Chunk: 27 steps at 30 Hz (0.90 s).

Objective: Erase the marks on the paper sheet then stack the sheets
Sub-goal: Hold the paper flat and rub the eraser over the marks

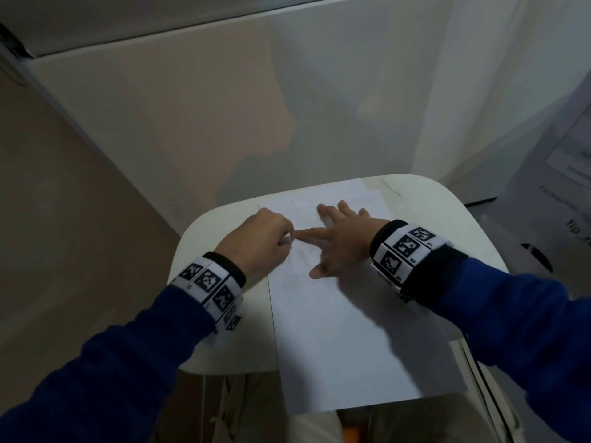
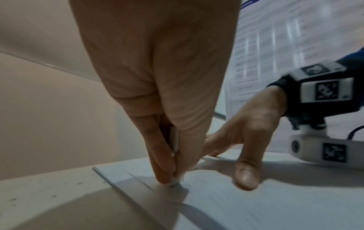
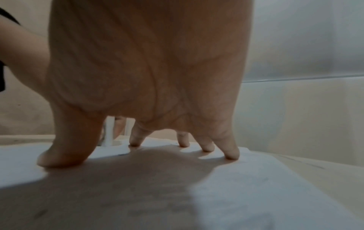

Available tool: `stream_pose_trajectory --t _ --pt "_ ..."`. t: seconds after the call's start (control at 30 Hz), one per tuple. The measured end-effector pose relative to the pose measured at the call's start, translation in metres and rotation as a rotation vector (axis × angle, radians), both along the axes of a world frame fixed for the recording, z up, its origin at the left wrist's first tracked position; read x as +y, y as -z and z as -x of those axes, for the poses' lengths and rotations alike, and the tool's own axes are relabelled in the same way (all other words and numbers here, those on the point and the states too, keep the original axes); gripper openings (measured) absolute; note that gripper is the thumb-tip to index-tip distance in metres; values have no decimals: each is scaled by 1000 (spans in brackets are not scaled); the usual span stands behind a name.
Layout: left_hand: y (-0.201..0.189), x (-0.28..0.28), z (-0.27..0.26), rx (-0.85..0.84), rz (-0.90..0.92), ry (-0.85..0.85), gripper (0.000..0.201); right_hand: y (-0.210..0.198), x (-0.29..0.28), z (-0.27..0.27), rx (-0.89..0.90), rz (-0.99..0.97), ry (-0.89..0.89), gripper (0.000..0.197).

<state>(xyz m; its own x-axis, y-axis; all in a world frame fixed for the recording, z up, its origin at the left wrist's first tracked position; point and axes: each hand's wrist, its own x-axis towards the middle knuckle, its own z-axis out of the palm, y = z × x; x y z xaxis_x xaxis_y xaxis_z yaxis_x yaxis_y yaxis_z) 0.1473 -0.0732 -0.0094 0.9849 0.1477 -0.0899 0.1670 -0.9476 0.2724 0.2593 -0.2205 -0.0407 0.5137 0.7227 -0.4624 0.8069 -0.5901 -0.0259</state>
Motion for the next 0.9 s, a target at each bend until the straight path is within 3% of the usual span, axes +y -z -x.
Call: stream_pose_trajectory --t 0.17,0.4,0.6,0.8,0.9 --pt "0 -9 17 97 44 76 19 2 -1 0 13 1 0 89" --pt "3 -1 -4 -19 27 -12 20 -2 -1 0 18 8 0 90" --pt "3 -13 15 84 80 80 18 4 -1 -1 13 -6 -1 91" --pt "1 -4 0 -30 52 -13 20 4 -2 -2 19 -34 7 98" --pt "1 -10 6 36 67 25 19 3 -5 -1 30 -47 20 100"
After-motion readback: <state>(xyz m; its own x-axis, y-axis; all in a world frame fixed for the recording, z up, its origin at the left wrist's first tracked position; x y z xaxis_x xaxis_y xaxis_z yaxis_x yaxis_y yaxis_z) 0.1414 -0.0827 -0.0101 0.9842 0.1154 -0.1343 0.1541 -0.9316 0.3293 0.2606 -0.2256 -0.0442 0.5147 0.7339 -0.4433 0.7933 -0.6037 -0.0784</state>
